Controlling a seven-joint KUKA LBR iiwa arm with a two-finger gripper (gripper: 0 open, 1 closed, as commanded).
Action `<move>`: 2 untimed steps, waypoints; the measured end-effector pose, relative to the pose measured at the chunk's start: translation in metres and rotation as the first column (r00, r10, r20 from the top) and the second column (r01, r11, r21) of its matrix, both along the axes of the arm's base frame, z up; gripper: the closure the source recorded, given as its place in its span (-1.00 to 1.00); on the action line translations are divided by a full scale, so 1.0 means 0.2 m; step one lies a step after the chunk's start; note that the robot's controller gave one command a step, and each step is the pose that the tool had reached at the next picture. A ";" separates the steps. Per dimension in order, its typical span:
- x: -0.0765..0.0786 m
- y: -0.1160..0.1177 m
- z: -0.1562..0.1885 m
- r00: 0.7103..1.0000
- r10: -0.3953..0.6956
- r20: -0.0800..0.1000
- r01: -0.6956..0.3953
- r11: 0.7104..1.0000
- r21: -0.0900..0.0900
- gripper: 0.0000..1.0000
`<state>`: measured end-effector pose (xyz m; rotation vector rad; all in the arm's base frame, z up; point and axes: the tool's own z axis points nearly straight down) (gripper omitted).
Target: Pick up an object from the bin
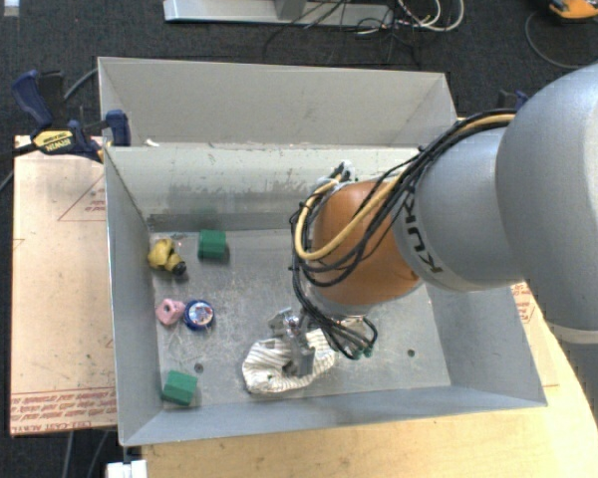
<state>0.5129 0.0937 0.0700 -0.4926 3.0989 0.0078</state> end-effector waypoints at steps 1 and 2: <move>0.00 0.00 0.00 1.000 0.000 0.000 0.000 1.000 0.000 1.00; 0.00 0.00 0.00 1.000 0.000 0.000 0.000 1.000 0.000 1.00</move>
Offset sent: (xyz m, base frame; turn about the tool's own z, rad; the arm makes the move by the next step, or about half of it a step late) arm 0.0000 0.0000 0.0000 0.0000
